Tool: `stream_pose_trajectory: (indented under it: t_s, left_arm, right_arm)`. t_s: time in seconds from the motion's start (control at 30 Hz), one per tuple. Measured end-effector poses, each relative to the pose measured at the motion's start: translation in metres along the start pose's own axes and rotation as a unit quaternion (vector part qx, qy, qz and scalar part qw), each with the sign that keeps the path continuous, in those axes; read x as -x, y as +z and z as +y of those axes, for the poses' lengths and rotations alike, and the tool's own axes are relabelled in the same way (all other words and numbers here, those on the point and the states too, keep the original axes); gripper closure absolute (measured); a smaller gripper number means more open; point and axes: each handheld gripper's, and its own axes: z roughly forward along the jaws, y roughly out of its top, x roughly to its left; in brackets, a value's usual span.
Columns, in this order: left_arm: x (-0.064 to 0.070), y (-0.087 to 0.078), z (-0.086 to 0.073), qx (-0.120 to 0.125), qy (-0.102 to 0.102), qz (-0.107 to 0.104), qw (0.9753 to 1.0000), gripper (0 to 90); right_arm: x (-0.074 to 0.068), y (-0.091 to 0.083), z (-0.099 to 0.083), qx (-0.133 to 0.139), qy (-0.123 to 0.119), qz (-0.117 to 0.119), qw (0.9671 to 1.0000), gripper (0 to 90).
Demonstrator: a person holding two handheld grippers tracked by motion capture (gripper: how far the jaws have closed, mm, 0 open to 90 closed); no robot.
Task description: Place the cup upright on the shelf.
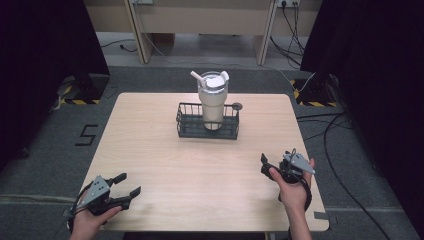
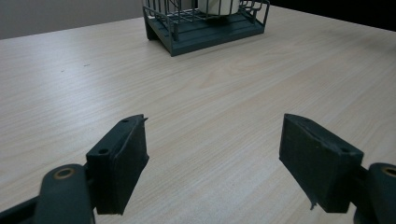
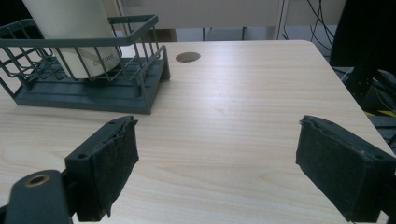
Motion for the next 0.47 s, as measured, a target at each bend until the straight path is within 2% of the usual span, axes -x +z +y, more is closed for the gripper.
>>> stream_pose_trajectory:
  t_s: [0.3, 0.47]
  left_arm:
    - [0.000, 0.001, 0.000, 0.000, -0.001, 0.001, 1.0000, 22.6]
    - [0.000, 0.001, 0.000, 0.000, 0.001, -0.001, 1.0000, 22.6]
  right_arm:
    - [0.001, 0.000, -0.013, -0.006, 0.010, 0.003, 0.9999, 13.7]
    - [0.000, 0.001, -0.013, -0.008, 0.005, 0.008, 0.9999, 13.7]
